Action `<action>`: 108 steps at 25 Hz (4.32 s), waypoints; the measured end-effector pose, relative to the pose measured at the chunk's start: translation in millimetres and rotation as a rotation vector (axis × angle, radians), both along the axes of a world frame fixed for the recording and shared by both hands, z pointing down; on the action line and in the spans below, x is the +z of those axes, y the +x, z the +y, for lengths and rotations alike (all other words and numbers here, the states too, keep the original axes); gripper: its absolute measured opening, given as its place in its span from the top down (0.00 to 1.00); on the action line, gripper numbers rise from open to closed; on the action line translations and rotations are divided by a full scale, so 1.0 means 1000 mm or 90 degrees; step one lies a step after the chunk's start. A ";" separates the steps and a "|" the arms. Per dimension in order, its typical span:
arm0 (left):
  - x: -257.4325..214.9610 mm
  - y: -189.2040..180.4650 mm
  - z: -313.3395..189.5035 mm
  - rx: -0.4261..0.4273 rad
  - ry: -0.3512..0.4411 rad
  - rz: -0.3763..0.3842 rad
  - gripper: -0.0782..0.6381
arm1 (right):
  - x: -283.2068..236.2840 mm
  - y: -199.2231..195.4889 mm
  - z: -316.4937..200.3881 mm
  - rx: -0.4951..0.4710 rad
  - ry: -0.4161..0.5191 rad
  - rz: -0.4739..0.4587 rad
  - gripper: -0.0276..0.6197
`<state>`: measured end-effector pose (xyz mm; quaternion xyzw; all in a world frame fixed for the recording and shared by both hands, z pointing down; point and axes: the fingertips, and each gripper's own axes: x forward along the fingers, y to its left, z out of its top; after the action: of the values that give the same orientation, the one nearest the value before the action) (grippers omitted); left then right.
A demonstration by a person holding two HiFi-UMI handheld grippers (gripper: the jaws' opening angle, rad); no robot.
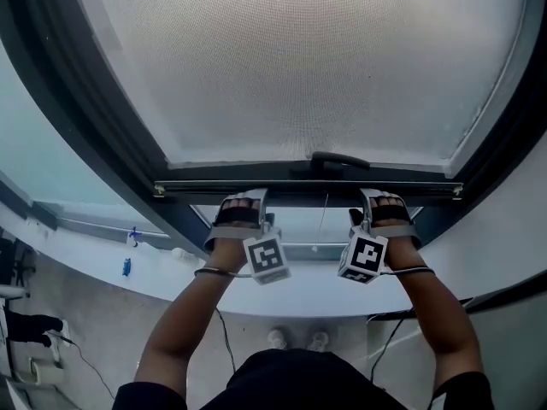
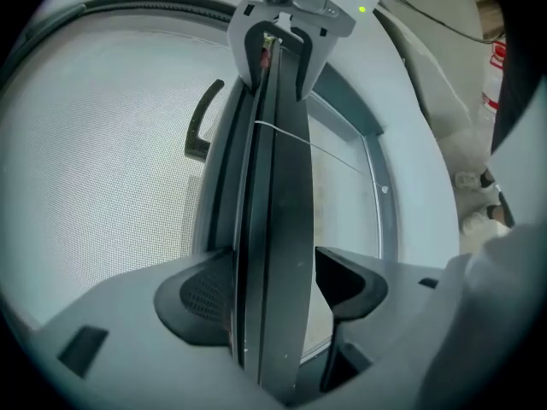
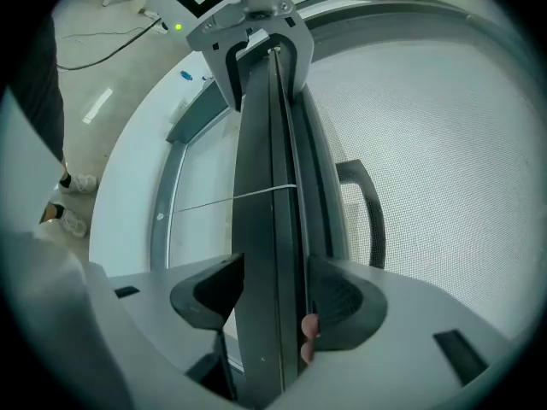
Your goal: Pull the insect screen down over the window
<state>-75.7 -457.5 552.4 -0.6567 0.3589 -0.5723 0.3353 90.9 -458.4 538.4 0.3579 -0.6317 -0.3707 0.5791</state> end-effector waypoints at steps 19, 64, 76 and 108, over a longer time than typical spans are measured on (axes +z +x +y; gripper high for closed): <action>-0.020 0.012 0.029 -0.007 -0.033 0.232 0.47 | -0.032 -0.002 0.024 0.042 0.030 -0.181 0.58; -0.065 0.015 0.196 -0.106 0.045 0.824 0.89 | -0.062 0.007 0.211 0.165 0.066 -0.824 0.95; -0.063 0.041 0.277 -0.112 0.036 0.844 0.89 | -0.061 0.024 0.292 0.155 0.064 -0.849 0.95; -0.050 0.013 0.449 -0.126 0.032 0.833 0.89 | -0.050 0.001 0.464 0.170 0.077 -0.842 0.95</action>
<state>-63.0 -9.0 502.6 -0.8250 0.5602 -0.0746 0.0090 91.5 5.9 488.8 0.6165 -0.7815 -0.0336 0.0903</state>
